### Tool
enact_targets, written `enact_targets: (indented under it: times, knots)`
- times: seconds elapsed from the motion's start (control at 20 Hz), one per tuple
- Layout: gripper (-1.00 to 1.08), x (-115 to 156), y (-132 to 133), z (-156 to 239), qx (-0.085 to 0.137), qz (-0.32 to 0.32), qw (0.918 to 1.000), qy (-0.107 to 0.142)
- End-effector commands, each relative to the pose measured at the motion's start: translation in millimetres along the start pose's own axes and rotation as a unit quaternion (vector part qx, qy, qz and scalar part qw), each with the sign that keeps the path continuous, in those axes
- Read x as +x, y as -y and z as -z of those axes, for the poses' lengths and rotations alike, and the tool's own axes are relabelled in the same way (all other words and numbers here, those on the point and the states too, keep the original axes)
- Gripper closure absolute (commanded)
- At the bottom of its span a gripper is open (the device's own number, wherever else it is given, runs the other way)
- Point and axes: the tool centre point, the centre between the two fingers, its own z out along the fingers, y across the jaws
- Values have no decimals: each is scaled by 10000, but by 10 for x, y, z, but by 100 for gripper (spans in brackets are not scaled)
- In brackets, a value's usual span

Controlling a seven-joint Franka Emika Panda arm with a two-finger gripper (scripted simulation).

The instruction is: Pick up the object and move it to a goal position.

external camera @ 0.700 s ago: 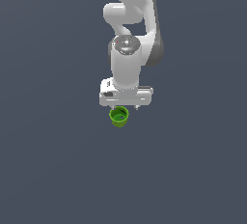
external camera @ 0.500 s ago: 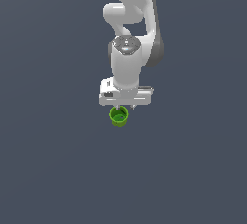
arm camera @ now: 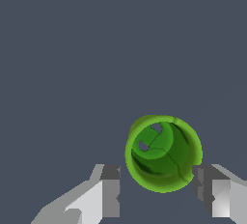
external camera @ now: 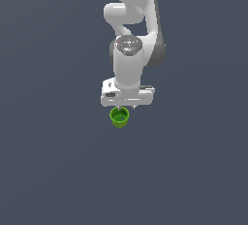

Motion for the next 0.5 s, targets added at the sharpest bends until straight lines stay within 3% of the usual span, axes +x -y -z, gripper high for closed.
enact_targets:
  times: [0.0,0.45]
  knots:
    - [-20,0,-11,-22,-42,14,10000,-31]
    - [-20,4,-92,-172,-368,144,9987,-313]
